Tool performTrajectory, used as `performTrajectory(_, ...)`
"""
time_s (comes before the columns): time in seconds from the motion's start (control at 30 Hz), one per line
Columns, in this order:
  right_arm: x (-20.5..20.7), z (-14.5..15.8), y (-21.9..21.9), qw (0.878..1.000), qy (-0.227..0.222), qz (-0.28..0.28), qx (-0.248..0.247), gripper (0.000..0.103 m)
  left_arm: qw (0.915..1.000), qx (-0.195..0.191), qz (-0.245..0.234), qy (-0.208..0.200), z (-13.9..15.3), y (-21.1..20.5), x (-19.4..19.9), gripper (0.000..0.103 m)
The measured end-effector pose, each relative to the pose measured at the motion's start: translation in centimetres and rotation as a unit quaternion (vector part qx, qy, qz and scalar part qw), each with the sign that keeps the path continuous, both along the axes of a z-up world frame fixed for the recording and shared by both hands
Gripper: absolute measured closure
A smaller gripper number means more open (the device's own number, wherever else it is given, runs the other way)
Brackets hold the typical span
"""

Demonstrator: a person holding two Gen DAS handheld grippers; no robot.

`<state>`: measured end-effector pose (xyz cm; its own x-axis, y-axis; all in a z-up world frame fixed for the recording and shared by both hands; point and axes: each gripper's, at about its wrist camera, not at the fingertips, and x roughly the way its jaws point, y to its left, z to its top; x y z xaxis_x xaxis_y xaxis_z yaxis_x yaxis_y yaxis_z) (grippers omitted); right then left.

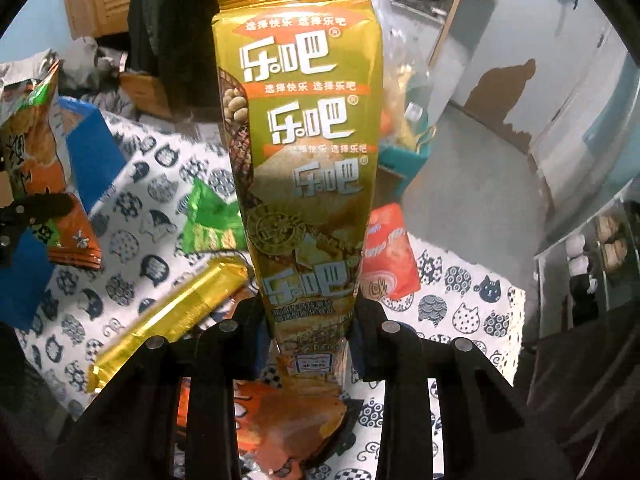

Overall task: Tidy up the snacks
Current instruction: 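Carry both snacks over the cardboard box and open both tools to drop them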

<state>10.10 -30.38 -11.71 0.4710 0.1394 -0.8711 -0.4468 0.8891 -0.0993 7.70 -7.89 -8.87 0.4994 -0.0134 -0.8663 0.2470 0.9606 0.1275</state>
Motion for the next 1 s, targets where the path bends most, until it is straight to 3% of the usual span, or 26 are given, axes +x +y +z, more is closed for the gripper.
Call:
performTrajectory(0.57, -2.5, 5.8, 3.3, 0.999, -0.042, 0.000, 0.035, 0.073, 0.9963, 0.003, -0.004, -0.086, 6.5, 3.4, -4.7, 0.055)
performTrajectory(1.0, -3.5, 9.3, 9.7, 0.995, -0.044, 0.045, 0.074, 0.073, 0.9945, -0.014, 0.020, -0.102, 8.9, 8.5, -7.2, 0.055)
